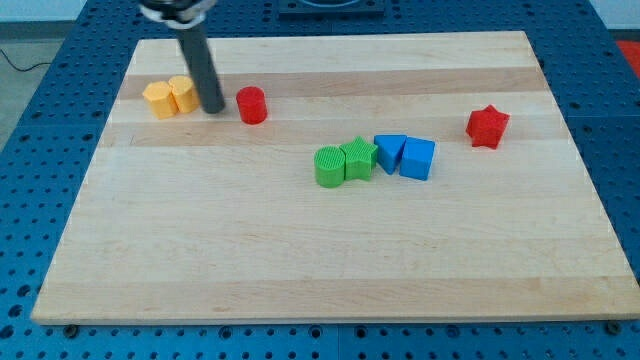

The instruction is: Push the red circle to the top of the blue triangle

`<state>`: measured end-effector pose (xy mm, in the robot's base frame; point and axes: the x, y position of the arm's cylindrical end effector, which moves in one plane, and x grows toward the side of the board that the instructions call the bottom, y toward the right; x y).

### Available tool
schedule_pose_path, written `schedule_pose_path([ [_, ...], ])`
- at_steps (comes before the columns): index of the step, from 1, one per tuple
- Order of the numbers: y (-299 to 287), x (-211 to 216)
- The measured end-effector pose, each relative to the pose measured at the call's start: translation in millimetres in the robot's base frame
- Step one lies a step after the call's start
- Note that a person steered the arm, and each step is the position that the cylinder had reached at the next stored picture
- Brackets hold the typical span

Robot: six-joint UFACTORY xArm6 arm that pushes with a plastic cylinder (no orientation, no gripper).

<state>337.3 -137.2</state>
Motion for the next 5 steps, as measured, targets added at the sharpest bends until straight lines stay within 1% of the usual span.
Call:
schedule_pose_path([
  [1,71,0],
  [2,128,0],
  [3,119,0],
  [4,100,11],
  [5,104,33],
])
